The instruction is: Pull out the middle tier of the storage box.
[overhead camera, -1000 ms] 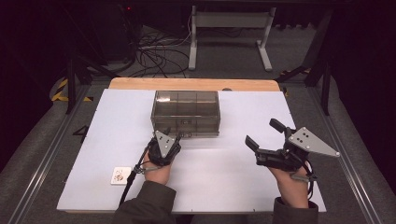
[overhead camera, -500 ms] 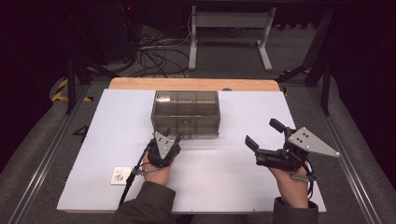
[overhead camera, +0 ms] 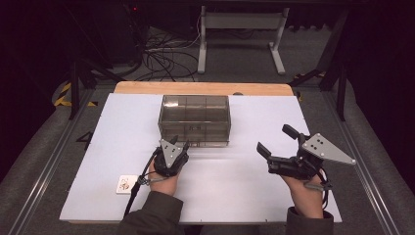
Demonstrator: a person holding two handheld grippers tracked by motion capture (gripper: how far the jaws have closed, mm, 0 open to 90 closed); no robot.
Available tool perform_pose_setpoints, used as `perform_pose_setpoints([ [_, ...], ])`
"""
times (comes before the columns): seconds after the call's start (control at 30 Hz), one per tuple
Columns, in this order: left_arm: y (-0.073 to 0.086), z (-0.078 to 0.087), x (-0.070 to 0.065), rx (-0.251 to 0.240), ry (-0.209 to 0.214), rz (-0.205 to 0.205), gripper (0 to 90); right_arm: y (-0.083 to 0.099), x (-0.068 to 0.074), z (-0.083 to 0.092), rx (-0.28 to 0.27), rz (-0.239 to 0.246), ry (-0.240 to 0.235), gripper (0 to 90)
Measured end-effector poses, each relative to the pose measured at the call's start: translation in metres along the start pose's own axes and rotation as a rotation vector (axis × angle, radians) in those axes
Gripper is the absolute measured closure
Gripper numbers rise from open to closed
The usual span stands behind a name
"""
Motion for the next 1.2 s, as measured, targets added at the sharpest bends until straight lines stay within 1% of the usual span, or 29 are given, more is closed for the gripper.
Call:
perform_pose_setpoints([
  [0.3, 0.0001, 0.0012, -0.0005, 0.004, 0.002, 0.001, 57.0, -0.0002, -0.0002, 0.0000, -0.001, -0.006, 0.001, 3.2],
  [0.47, 0.0009, 0.0031, -0.0012, 0.003, 0.004, 0.005, 56.9, 0.0002, -0.0004, -0.0001, 0.002, 0.002, 0.001, 3.1],
  [1.2, 0.0022, 0.0075, -0.0061, 0.006, 0.008, 0.019, 55.7, 0.0008, -0.0004, -0.0006, 0.007, 0.004, 0.003, 3.1],
])
Point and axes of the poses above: each handheld gripper's, and its own axes: z roughly backward along the jaws, y roughly out of its underside, x roughly to its left, the point moved 6 cm from there along -z, roughly forward along the jaws, and after that the axes turned 12 degrees about y, right-handed, at the moved point
